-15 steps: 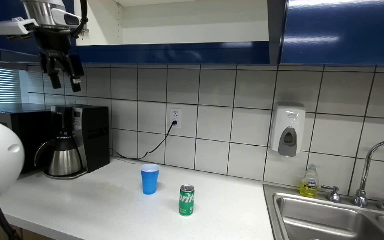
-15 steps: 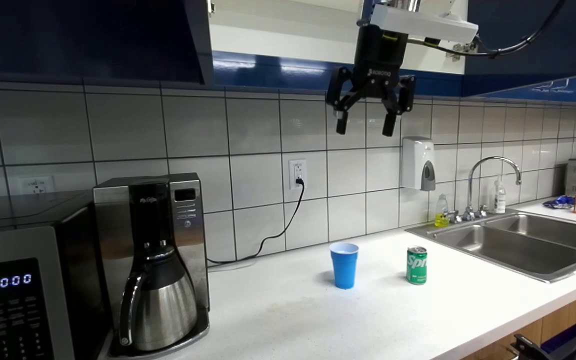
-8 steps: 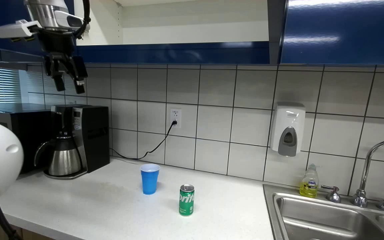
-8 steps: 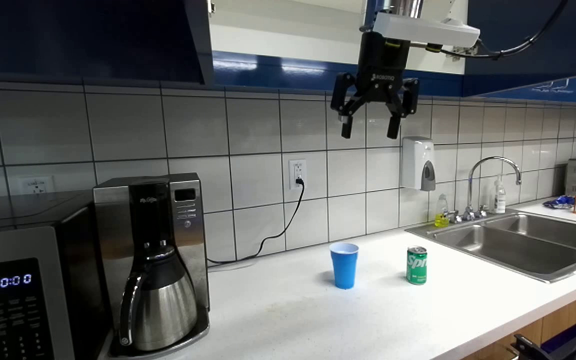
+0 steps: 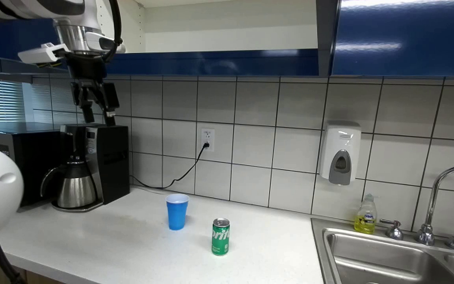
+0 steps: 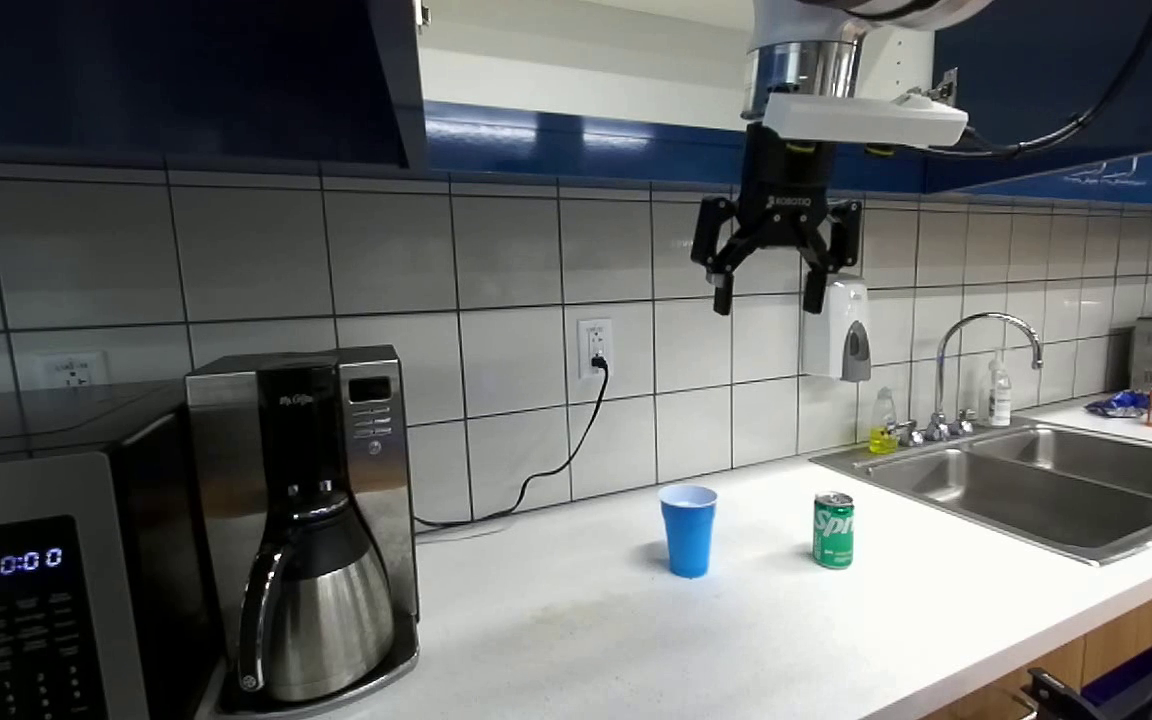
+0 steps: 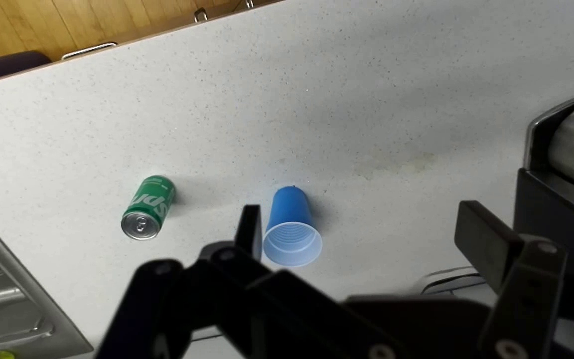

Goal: Put the green can in the open upper cabinet.

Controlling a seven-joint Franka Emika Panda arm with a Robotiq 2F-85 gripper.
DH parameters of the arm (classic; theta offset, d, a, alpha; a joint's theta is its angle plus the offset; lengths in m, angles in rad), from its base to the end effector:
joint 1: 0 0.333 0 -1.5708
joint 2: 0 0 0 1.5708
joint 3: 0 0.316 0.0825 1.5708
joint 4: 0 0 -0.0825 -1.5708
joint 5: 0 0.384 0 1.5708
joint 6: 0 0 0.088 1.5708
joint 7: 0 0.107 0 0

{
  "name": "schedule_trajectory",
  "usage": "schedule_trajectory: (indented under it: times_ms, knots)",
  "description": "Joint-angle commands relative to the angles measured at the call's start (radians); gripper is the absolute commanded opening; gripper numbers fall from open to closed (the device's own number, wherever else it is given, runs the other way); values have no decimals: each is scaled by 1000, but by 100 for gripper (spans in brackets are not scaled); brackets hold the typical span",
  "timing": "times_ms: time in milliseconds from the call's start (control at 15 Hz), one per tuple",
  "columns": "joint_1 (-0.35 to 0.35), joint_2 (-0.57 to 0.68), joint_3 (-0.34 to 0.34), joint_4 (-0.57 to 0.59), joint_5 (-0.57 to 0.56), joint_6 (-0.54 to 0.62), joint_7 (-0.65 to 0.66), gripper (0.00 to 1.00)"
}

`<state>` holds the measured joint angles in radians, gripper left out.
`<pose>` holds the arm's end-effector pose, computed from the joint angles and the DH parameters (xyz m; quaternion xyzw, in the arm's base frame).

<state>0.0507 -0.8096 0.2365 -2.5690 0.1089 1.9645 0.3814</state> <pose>0.3153 0.1101 0.5246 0.9907 -0.0903 0.1016 0.0030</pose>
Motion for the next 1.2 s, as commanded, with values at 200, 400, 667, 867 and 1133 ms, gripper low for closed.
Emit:
schedule_trajectory:
  times_ms: [200,400,667,867,1133]
  knots:
    - [-45,36,-21,-80,-56,104,-5,100]
    - [-63,58,-36,-118,-83,157,-6,100]
    - [-93,99,-54,-162,-118,233,2,100]
    - [-116,139,-59,-190,-144,308,9,100]
    - [-138,192,-60,-219,-168,407,12,100]
